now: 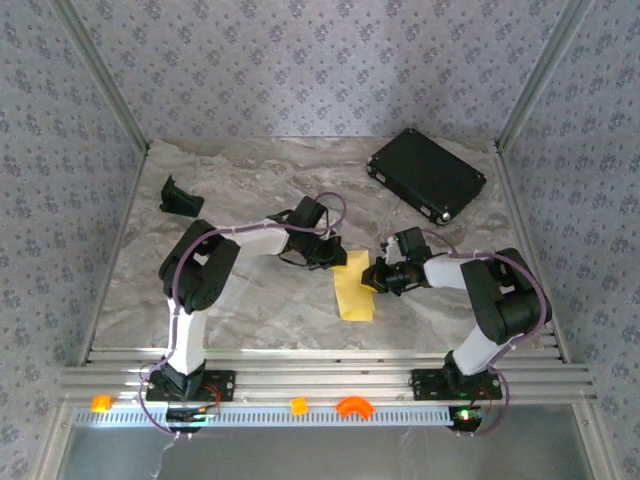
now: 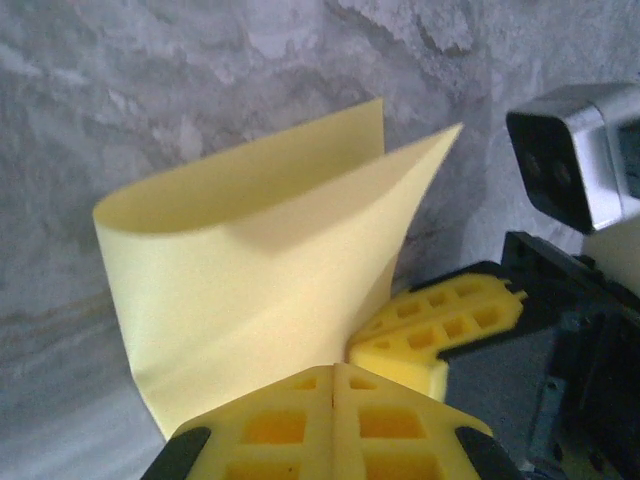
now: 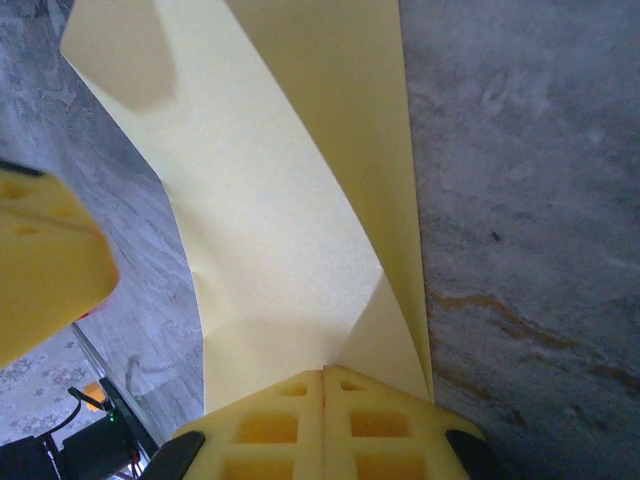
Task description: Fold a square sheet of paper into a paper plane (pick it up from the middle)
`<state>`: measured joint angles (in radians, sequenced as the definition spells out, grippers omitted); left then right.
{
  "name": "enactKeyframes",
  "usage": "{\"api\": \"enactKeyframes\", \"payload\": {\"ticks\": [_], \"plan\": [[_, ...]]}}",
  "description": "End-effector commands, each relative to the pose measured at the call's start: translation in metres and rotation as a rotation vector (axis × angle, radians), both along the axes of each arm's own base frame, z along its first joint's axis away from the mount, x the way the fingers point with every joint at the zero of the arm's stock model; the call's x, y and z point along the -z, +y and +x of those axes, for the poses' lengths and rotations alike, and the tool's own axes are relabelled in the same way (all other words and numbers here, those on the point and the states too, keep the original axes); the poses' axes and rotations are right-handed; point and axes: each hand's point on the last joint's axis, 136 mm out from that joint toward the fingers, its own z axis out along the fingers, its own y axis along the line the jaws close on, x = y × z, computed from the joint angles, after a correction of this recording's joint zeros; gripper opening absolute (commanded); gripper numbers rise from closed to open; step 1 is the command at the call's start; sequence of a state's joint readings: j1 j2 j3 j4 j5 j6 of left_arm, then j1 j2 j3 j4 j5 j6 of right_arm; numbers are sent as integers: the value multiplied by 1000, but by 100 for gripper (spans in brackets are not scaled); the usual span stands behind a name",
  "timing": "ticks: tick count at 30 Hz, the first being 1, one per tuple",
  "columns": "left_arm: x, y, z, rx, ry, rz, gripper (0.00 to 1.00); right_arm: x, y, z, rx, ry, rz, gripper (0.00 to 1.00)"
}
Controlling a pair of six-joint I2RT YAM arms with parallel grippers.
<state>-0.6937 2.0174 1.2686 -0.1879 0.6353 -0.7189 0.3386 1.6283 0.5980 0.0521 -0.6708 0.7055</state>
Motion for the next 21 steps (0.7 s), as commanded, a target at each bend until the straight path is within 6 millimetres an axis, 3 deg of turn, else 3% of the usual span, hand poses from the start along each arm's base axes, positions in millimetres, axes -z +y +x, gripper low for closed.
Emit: {"api": "enactKeyframes", "payload": {"ticks": [1,6,10,21], "plan": [[20,5,4,6,26,41,0,34,-28,-29,36,138,-146,0],[45,28,28,-83,24,123,0,35,-28,-30,37,139,-145,0],[54,43,47,-181,38,142,0,32,-26,-28,33,130,-140,0],[51,50,69,-282,48,199,0,36,-27,-33,32,138,-137,0]]}}
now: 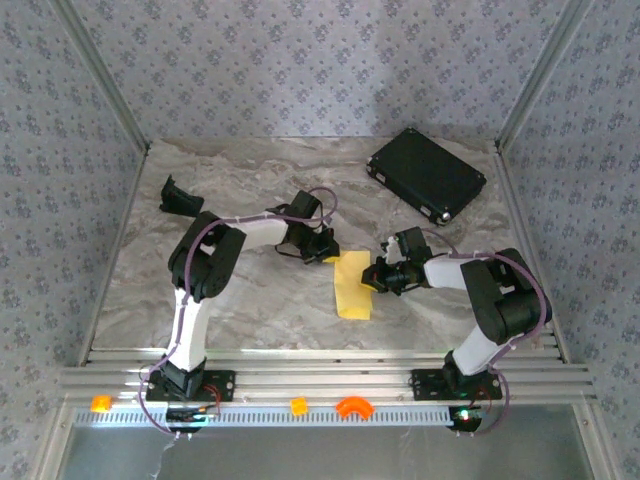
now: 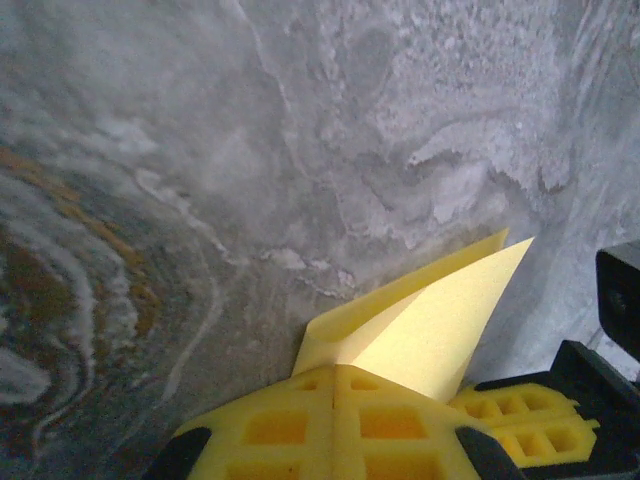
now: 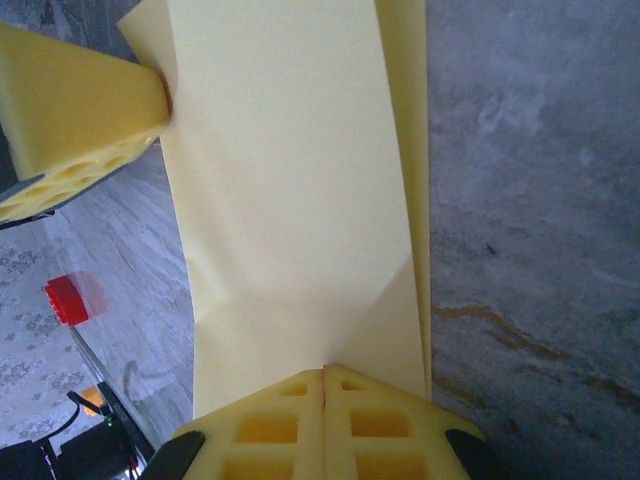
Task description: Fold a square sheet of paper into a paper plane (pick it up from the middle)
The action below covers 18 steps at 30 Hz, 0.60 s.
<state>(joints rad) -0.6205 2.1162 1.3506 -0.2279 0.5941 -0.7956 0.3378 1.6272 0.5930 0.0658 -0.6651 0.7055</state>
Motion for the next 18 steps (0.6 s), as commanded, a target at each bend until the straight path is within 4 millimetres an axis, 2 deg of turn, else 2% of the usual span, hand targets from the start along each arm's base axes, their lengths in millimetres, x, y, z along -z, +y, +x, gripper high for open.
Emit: {"api": "enactKeyframes", "payload": {"ticks": [1,13,18], "plan": [[24,30,30,-135,-23,145,0,37,-26,-35,30,149,-135,0],[12,31,46,-183,-42,160,0,37,-26,-35,32,146,-128,0],[-15,21,43,-126,-117,122,0,36,-27,-34,35,143,-128,0]]}}
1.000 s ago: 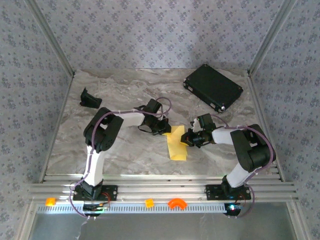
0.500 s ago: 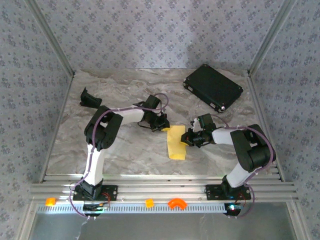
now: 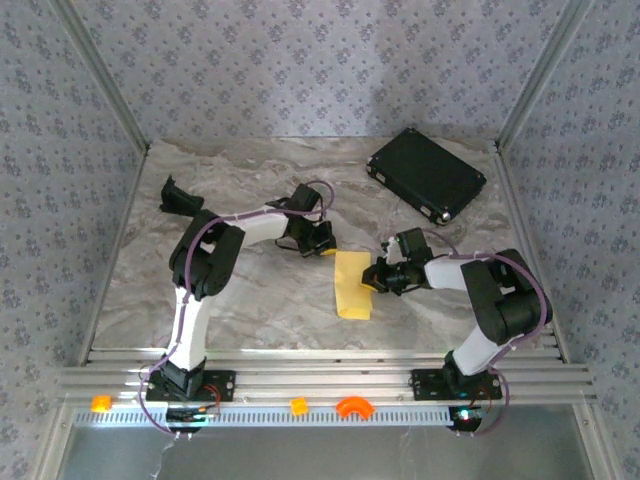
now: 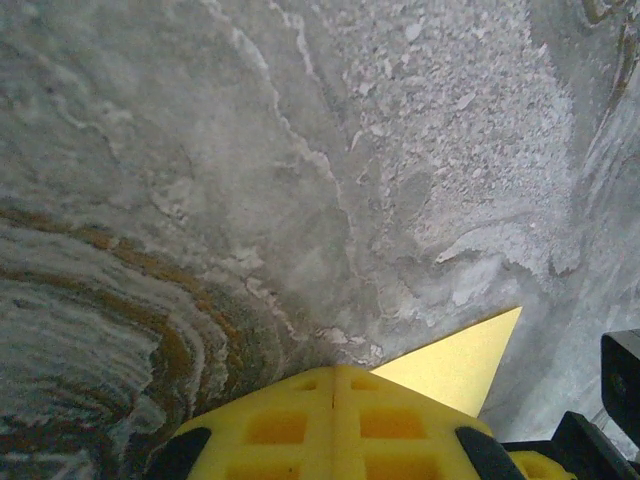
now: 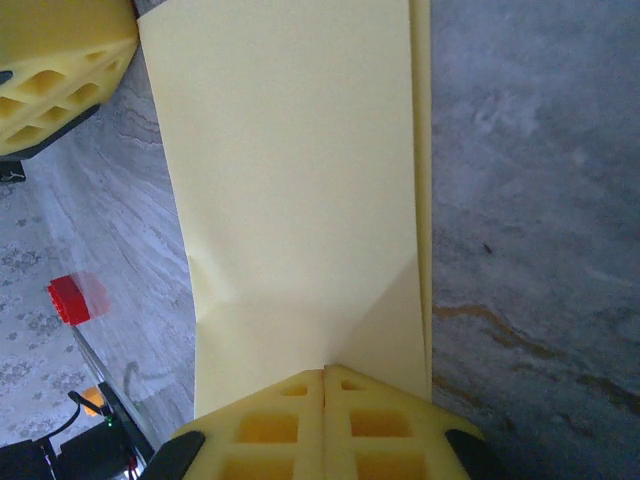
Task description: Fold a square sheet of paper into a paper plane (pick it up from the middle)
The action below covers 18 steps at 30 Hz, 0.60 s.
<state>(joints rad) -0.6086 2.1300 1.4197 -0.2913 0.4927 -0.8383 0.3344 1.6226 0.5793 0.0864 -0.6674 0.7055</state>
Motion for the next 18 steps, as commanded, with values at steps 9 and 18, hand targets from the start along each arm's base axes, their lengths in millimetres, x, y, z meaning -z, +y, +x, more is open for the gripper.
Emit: {"api": "enactKeyframes", "payload": {"ticks": [9,18], "plan": [[-53,-21,-3,85,-158,-108,0,35,-27,-32,38,152,-134,0],[-22,-36,-10,111,-65,-133,0,34,-26,-31,40,152,-133,0]]}}
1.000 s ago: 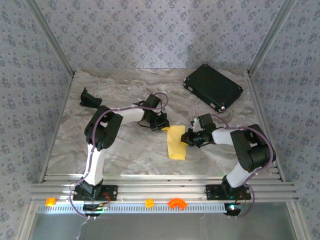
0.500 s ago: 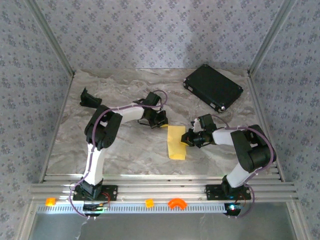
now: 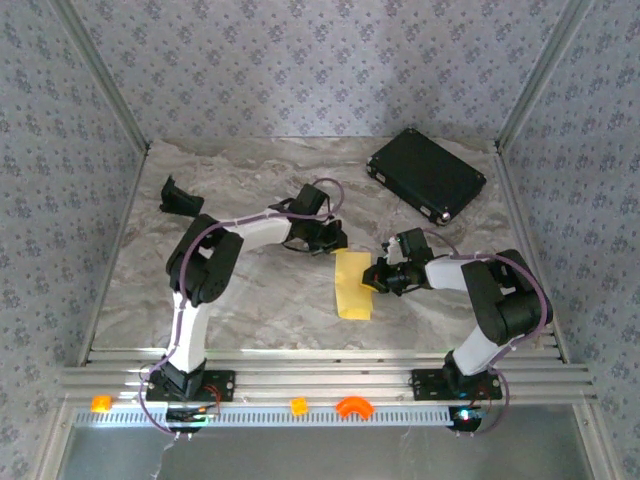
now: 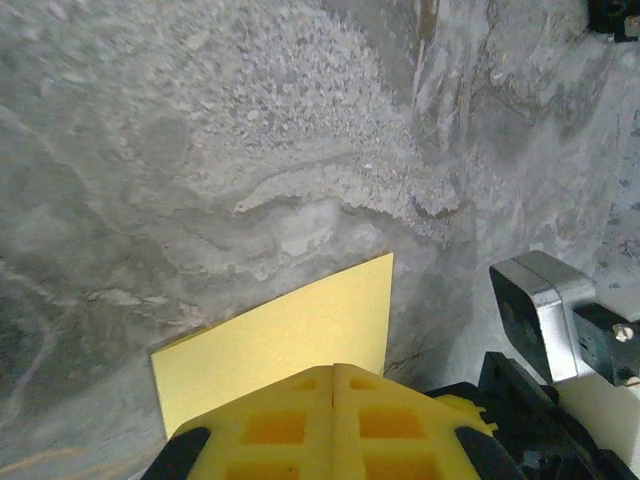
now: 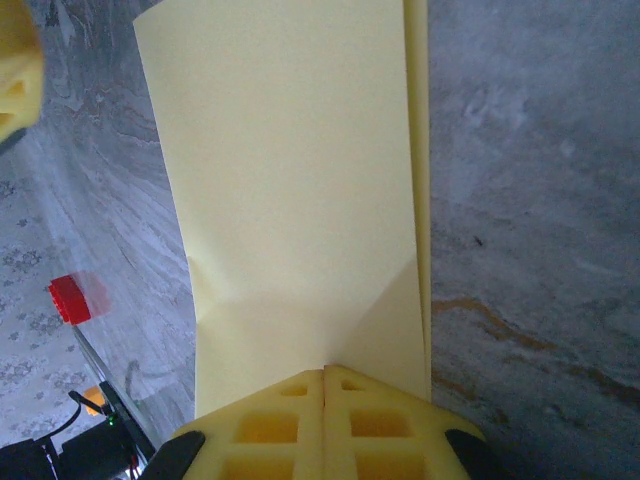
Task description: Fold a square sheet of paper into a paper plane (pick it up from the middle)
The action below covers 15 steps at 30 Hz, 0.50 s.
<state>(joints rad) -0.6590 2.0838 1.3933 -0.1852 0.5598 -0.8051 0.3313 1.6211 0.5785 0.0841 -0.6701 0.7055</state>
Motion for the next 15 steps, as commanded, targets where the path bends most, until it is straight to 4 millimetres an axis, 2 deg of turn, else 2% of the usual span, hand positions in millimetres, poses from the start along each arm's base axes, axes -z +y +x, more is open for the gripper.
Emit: {"api": "enactKeyframes", "payload": {"ticks": [1,6,9,11,15], "plan": [[14,-1,5,-4,33,-3,0,35,-26,-30,39,151,-135,0],[40,21,15,-59,38,86,0,35,-25,-30,40,147,-132,0],[45,32,22,-86,46,94,0,36,-25,-31,42,149,-131,0],[36,34,28,-93,33,75,0,36,-25,-31,44,151,-130,0],[0,30,33,-77,-21,30,2,36,-25,-32,45,148,-132,0]]}}
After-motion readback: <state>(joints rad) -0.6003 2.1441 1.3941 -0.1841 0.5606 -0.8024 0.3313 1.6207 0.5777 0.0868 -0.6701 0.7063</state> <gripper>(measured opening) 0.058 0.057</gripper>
